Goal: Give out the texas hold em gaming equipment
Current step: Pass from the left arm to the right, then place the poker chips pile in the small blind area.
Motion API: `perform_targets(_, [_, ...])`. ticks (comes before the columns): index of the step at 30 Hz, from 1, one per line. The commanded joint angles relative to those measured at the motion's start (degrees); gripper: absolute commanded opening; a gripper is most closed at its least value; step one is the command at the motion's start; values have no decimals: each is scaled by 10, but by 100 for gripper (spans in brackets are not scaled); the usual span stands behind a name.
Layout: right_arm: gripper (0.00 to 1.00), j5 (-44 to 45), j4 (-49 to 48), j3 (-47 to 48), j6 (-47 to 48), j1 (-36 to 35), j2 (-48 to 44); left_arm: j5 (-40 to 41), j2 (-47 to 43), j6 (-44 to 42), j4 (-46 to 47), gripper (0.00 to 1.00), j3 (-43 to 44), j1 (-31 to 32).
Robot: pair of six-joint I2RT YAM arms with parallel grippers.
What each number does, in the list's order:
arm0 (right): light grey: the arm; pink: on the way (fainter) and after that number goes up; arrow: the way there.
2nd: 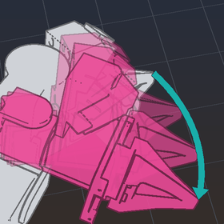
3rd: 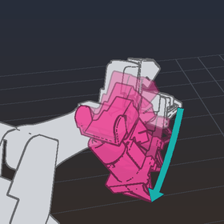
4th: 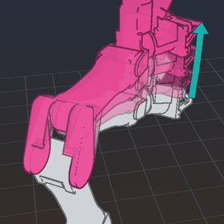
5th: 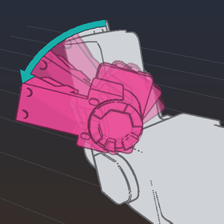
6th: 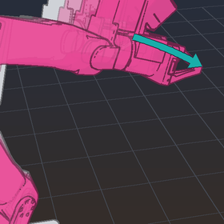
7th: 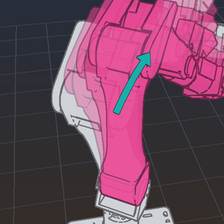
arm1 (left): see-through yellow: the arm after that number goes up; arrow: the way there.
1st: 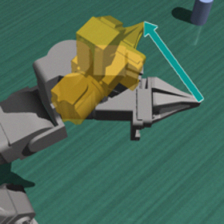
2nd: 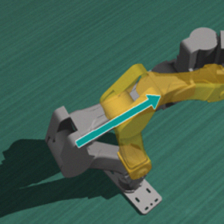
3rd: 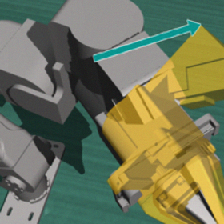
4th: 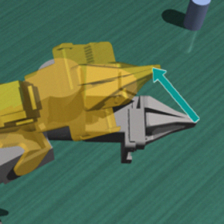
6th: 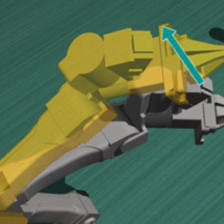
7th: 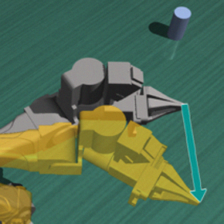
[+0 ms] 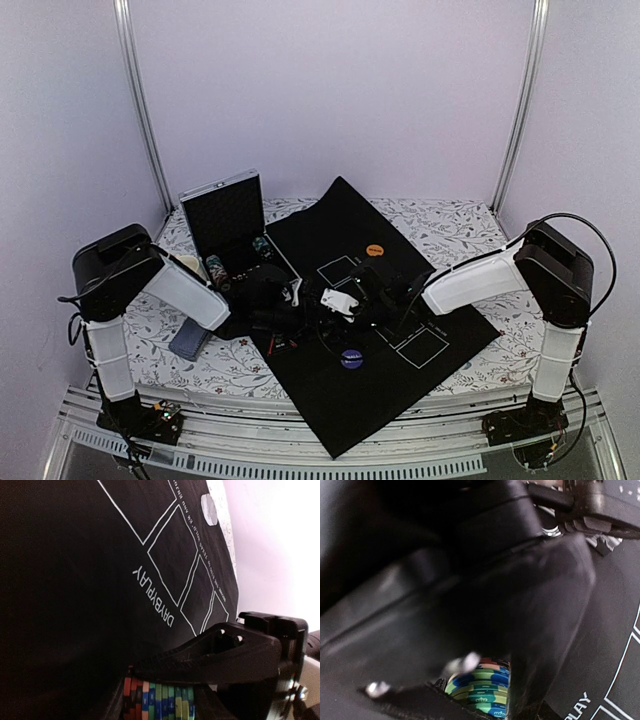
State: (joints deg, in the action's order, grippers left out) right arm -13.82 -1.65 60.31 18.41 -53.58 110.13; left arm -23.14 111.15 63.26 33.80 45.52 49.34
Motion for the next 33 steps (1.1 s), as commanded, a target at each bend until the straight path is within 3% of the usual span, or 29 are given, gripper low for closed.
perform_targets(1, [2,34,9,-9,-41,6,-15,20,-1,-46,-65,48,5,15])
perform_targets(18, [2,40,65,23,-38,6,4,134,-88,-98,-187,77,9,13])
perform_targets(28, [2,35,86,33,-37,6,25,209,-180,-124,-259,79,-17,3])
perform_targets(33, [2,33,83,42,-33,7,37,198,-210,-139,-256,77,-31,-4])
